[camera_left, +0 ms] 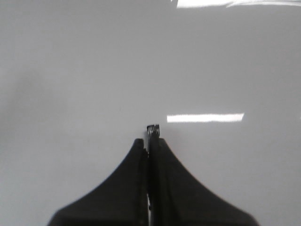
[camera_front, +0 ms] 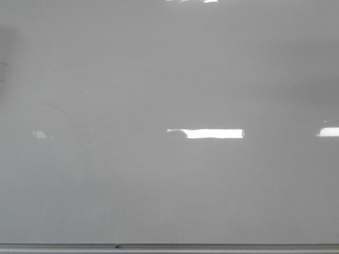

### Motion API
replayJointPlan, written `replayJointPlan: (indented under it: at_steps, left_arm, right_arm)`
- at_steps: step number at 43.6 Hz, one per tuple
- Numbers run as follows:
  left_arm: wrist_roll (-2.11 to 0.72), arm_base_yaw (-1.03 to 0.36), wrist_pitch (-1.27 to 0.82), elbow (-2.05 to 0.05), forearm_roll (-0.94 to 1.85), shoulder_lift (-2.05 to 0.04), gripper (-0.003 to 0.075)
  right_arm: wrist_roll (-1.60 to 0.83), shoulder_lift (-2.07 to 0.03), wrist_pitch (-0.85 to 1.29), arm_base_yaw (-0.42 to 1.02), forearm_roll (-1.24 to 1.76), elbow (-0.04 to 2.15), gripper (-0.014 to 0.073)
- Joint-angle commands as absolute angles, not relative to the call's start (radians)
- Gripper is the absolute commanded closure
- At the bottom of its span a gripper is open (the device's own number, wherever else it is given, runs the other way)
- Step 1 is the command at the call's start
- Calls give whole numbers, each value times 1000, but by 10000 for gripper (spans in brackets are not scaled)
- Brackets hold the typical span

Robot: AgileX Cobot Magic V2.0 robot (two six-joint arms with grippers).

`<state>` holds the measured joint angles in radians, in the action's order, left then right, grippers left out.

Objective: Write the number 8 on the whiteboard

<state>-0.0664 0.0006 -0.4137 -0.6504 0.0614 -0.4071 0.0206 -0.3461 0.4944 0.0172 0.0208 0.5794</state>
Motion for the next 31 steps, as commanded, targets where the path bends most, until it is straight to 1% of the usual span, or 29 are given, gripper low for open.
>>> replayJointPlan:
  at_steps: [1, 5, 14, 22, 25, 27, 28, 29, 30, 31]
  left_arm:
    - [-64, 0, -359, -674, 63, -463, 741]
    - [-64, 0, -384, -674, 63, -497, 741]
    - [-64, 0, -372, -674, 65, -556, 741]
    - [-64, 0, -376, -674, 65, -597, 741]
    - [-64, 0, -385, -674, 64, -615, 734]
    - [-64, 0, -398, -674, 63, -628, 703]
    - [-64, 0, -402, -674, 62, -637, 678]
    - [-64, 0, -403, -674, 62, -648, 635]
    - [-64, 0, -403, -674, 62, -657, 609]
    - [-64, 0, -403, -674, 56, -667, 552]
  right_arm:
    - [22, -423, 445, 15, 15, 611, 701]
    - [22, -475, 446, 15, 15, 610, 701]
    - [12, -585, 430, 15, 15, 609, 701]
    - [-36, -643, 435, 15, 15, 609, 692]
    - [-38, -649, 444, 15, 15, 609, 644]
    - [-38, -650, 451, 15, 15, 609, 596]
    - [-38, -650, 453, 15, 15, 609, 561]
    - [-38, -650, 454, 15, 15, 609, 507]
    - [-38, -650, 455, 15, 15, 609, 460]
    - [-38, -650, 455, 15, 15, 609, 409]
